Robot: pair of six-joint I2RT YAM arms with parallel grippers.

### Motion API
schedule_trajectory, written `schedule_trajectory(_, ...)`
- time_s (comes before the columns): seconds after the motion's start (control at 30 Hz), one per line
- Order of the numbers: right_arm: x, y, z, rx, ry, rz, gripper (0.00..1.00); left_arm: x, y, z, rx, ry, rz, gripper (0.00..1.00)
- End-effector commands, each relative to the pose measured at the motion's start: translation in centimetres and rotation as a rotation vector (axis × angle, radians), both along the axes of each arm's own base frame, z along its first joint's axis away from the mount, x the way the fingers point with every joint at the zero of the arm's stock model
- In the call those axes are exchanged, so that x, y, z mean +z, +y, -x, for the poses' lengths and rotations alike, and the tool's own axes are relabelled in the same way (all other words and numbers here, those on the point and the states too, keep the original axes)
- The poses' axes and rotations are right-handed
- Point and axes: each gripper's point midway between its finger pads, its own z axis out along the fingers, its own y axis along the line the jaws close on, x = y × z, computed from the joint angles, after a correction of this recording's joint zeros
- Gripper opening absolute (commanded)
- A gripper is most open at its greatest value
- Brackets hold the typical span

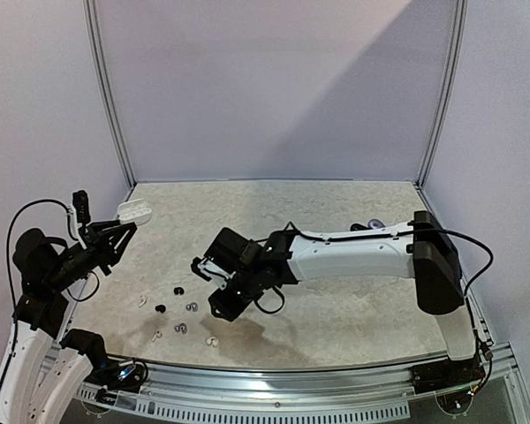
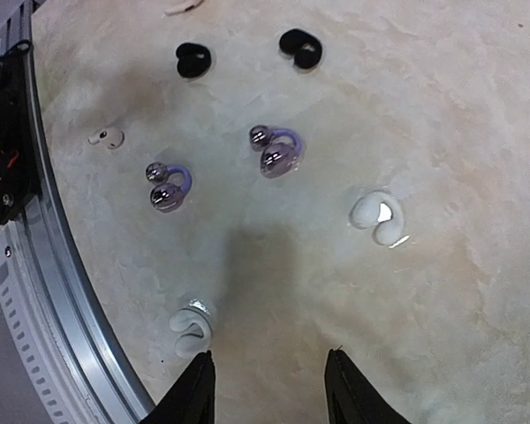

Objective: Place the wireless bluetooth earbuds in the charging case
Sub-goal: Pick up the left earbud from the center of the board.

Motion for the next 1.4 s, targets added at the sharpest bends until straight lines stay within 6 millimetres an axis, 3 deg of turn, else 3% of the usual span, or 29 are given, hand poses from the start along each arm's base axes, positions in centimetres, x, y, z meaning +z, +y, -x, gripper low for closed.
schedule_trajectory(0.0,-2.3,1.9,1.9,0.035,0.041,0.009,0.41,0.1,0.4,0.5,0.025,-0.028,-0.035,0.0)
schedule_trajectory(0.1,-3.9,2.0,1.9,0.037,0.048,0.052,0.39,1.5,0.1,1.3,-0.001,-0.095,-0.003,0.0)
schedule_trajectory(0.43,-7.2,1.2,2.9,0.062,0.088,0.118,0.3,2.4,0.0,2.3,-0.016,-0.148,0.017,0.0)
schedule_trajectory(0.67,-7.4,1.2,5.5,0.128,0.119,0.129,0.3,2.4,-0.2,2.6,-0.024,-0.159,0.015,0.0)
schedule_trajectory(1.37,-6.1,0.7,8.3,0.159,0.157,0.137,0.29,2.3,-0.2,2.7,-0.028,-0.174,0.011,0.0)
